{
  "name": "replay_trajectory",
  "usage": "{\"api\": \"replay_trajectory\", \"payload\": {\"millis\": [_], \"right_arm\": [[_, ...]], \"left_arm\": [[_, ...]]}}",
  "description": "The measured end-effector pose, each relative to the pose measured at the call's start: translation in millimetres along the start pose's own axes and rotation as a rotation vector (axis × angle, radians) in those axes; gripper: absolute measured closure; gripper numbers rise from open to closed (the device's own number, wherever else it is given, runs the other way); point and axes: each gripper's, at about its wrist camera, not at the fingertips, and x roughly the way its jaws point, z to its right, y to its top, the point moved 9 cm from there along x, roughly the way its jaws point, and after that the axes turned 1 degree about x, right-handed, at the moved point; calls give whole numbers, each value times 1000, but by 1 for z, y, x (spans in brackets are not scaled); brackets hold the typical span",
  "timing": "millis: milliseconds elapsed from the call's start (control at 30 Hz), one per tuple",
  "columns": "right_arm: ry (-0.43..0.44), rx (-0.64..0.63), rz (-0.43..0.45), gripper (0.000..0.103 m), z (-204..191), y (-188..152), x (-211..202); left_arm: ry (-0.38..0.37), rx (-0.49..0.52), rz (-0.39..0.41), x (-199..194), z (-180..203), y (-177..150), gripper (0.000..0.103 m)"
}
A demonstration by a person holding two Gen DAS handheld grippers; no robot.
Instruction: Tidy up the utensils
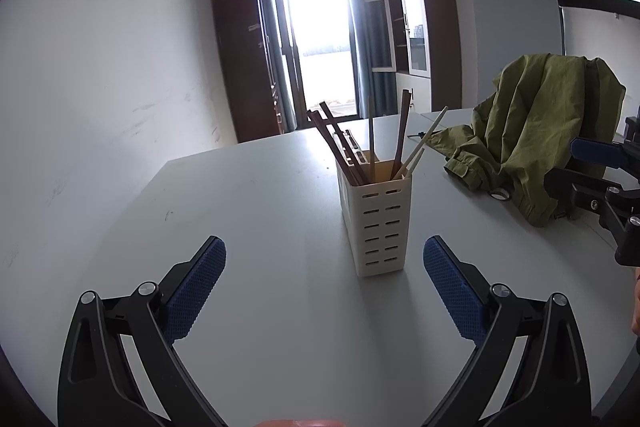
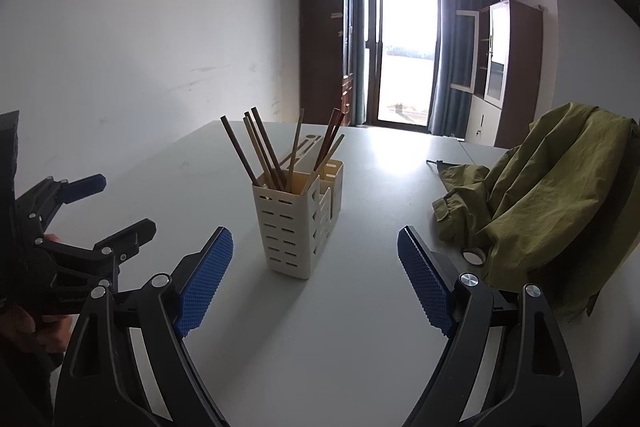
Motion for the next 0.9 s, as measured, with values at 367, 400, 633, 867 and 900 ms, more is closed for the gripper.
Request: {"api": "replay_trajectory", "payload": {"millis": [367,400,633,867,900], "right_arm": [[10,-3,2,18,-2,0,-1],[11,-2,2,18,-2,0,-1],[18,-6,-2,18,-3,-1,1],[28,-6,-3,18,-6,-2,2],[28,-6,-2,18,-7,-1,2]], "left_arm": [[-2,3,-2,0,1,0,6],[-2,3,-2,0,1,0,6],[0,7,-6,0,3,-1,6],[2,9,-8,-1,2,-1,6],[2,9,-9,-2,2,-1,6]]}}
